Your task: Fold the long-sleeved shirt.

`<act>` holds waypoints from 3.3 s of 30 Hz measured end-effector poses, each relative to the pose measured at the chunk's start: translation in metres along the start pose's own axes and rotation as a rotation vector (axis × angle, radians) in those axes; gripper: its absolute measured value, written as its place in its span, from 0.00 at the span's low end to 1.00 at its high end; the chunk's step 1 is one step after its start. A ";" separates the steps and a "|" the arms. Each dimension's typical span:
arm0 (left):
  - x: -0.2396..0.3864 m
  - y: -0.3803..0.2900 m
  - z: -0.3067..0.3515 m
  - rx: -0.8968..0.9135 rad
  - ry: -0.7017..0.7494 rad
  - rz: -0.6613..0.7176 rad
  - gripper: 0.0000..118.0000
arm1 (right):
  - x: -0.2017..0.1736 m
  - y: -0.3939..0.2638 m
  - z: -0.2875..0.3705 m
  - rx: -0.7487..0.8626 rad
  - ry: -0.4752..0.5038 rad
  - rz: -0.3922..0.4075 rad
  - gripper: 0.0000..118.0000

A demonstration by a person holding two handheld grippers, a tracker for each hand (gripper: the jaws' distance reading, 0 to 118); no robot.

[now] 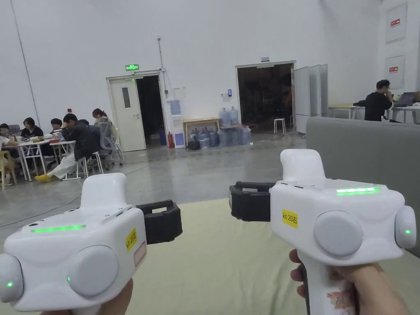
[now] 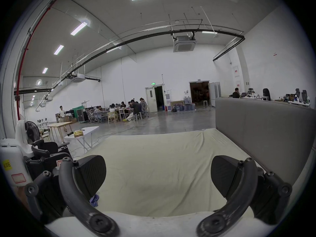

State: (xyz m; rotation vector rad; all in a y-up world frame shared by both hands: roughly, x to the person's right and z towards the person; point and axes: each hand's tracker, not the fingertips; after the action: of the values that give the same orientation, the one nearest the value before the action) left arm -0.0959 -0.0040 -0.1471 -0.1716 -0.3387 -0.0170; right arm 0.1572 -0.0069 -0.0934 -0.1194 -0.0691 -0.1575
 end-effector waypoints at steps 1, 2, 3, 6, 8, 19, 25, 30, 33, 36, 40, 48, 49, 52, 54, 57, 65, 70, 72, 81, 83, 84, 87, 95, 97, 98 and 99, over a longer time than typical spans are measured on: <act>0.000 0.000 0.000 -0.001 -0.003 -0.001 1.00 | 0.000 0.000 0.000 -0.003 0.002 -0.002 1.00; 0.001 0.000 -0.001 -0.003 -0.004 -0.001 1.00 | 0.000 0.000 -0.001 -0.004 0.005 -0.002 1.00; 0.001 0.000 -0.001 -0.004 -0.005 0.000 1.00 | 0.000 0.000 -0.001 -0.005 0.006 -0.002 1.00; 0.002 0.000 0.000 -0.004 -0.009 0.001 1.00 | -0.001 -0.001 -0.001 -0.008 0.007 0.004 1.00; 0.003 0.001 0.001 -0.002 -0.011 0.001 1.00 | -0.001 -0.001 0.000 -0.007 0.008 0.002 1.00; 0.003 0.002 0.002 -0.011 -0.029 0.006 1.00 | 0.000 0.000 0.003 0.002 -0.005 -0.003 1.00; 0.003 0.002 0.002 -0.016 -0.032 0.008 1.00 | 0.000 -0.001 0.002 -0.008 -0.005 -0.011 1.00; 0.002 0.003 0.004 -0.013 -0.030 0.008 1.00 | -0.005 -0.001 0.005 0.031 -0.051 0.020 1.00; 0.002 0.004 0.005 -0.013 -0.028 0.006 1.00 | -0.009 0.000 0.005 0.028 -0.063 0.037 1.00; 0.002 0.005 0.006 -0.016 -0.040 0.014 1.00 | -0.008 0.001 0.007 0.024 -0.017 -0.009 1.00; 0.003 0.006 0.006 -0.016 -0.035 0.006 1.00 | -0.005 0.002 0.002 -0.004 0.006 -0.038 1.00; 0.002 0.004 0.003 -0.026 -0.032 0.006 1.00 | -0.007 -0.002 0.000 -0.011 -0.025 -0.011 1.00; 0.002 0.004 0.003 -0.028 -0.033 0.007 1.00 | -0.007 -0.002 0.000 -0.011 -0.022 -0.013 1.00; 0.003 0.003 0.003 -0.030 -0.033 0.002 1.00 | -0.008 -0.003 0.000 -0.012 -0.019 -0.008 1.00; 0.004 0.002 0.003 -0.031 -0.035 0.003 1.00 | -0.008 -0.003 0.000 -0.010 -0.016 -0.011 1.00; 0.003 0.002 0.002 -0.028 -0.041 0.011 1.00 | -0.007 -0.004 0.000 -0.016 -0.004 -0.032 1.00; 0.004 0.002 0.004 -0.026 -0.038 0.006 1.00 | -0.008 -0.007 -0.001 -0.014 -0.022 -0.018 1.00; 0.004 0.000 0.002 -0.033 -0.040 0.011 1.00 | -0.008 -0.008 -0.001 -0.020 -0.011 -0.027 1.00; 0.004 0.000 0.003 -0.034 -0.034 0.016 1.00 | -0.008 -0.008 -0.001 -0.022 -0.008 -0.030 1.00; 0.008 0.001 0.004 -0.023 -0.035 0.005 1.00 | -0.008 -0.008 -0.001 -0.026 -0.024 -0.029 1.00; 0.007 0.000 0.005 -0.023 -0.019 0.002 1.00 | -0.007 -0.008 -0.001 -0.028 -0.025 -0.030 1.00; 0.007 -0.001 0.005 -0.023 -0.019 0.002 1.00 | -0.007 -0.008 -0.001 -0.029 -0.026 -0.031 1.00; 0.006 -0.002 0.005 -0.027 -0.028 0.010 1.00 | -0.007 -0.009 -0.002 -0.034 -0.032 -0.027 1.00; 0.006 -0.001 0.006 -0.025 -0.028 0.010 1.00 | -0.014 -0.013 -0.001 -0.019 -0.051 0.009 1.00; 0.006 -0.001 0.006 -0.025 -0.029 0.009 1.00 | -0.017 -0.013 -0.001 -0.021 -0.049 0.020 1.00; 0.006 -0.001 0.006 -0.026 -0.028 0.008 1.00 | -0.018 -0.013 -0.002 -0.020 -0.048 0.022 1.00; 0.006 -0.001 0.006 -0.026 -0.027 0.008 1.00 | -0.019 -0.014 -0.002 -0.021 -0.042 0.025 1.00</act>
State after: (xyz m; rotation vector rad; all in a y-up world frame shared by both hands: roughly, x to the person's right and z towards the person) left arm -0.0921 -0.0037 -0.1398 -0.1992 -0.3653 -0.0110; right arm 0.1369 -0.0176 -0.0949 -0.1443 -0.1082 -0.1308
